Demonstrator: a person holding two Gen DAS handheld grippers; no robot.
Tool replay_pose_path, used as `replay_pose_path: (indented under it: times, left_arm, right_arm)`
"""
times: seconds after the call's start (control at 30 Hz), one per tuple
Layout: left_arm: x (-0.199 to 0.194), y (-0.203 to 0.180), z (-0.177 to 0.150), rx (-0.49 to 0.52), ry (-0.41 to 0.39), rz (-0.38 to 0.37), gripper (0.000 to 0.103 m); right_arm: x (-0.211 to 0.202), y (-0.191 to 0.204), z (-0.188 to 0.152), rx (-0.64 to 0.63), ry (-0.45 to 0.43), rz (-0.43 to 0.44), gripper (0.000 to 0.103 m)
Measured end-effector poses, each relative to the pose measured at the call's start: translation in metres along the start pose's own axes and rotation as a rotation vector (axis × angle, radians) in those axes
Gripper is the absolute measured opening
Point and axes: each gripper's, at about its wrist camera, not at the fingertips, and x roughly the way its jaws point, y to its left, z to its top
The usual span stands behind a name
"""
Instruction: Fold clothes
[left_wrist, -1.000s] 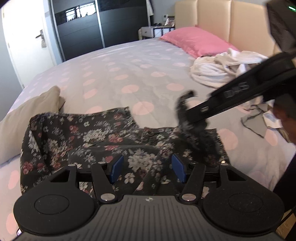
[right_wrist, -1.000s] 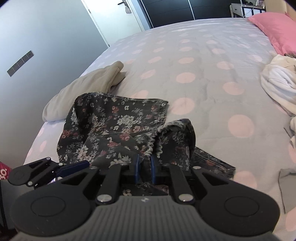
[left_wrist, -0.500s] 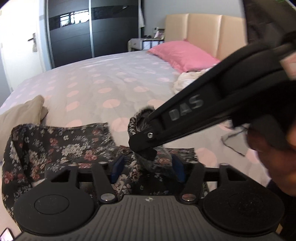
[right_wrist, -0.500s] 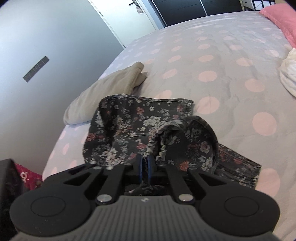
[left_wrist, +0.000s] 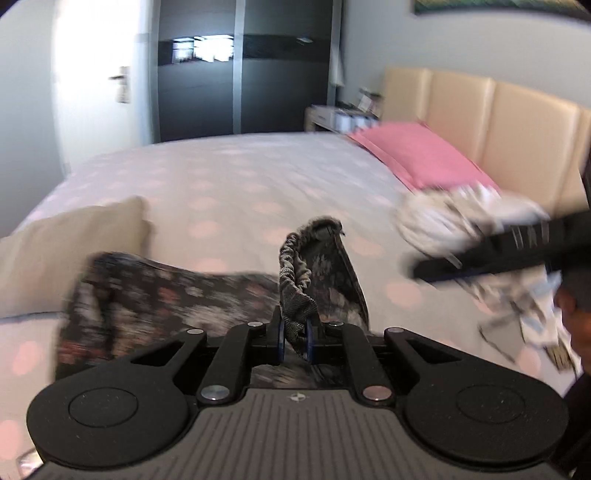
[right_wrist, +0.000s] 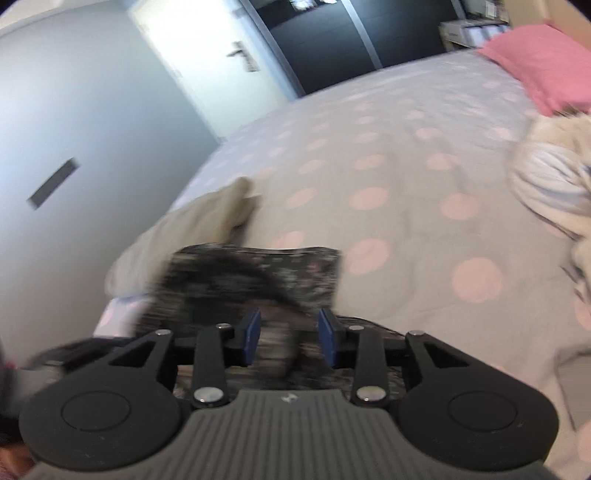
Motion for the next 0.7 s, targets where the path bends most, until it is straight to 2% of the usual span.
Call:
replay_pose_path:
  times: [0.1,0.33,0.43,0.6,0.7]
  left_arm:
    - [-0.032,0.040,0.020,-0.049,-0.049,0.062,0.007]
    - [-0.109,0.140,0.062,-0.113,-0.172,0.318,0.007]
    - [-0.135,0.183,0.070,-0.157,-0.207,0.426,0.006]
    - [-0.160,0.247,0.063,-0.224,-0.195,0.618,0.006]
    - [-0.160,0.285,0.051,-0.269,-0.146,0.710,0.005]
  right_arm:
    - [0.009,-0.020,0.000,0.076,0.041,-0.090,0.040]
    - [0.023,-0.035,-0.004,0.120,0.109,-0.167,0.039]
    - [0.027,-0.039,-0.006,0.135,0.124,-0.187,0.039]
    - [0.037,-0.040,-0.006,0.128,0.133,-0.216,0.040]
    - [0.042,-0.040,-0.007,0.122,0.138,-0.239,0.040]
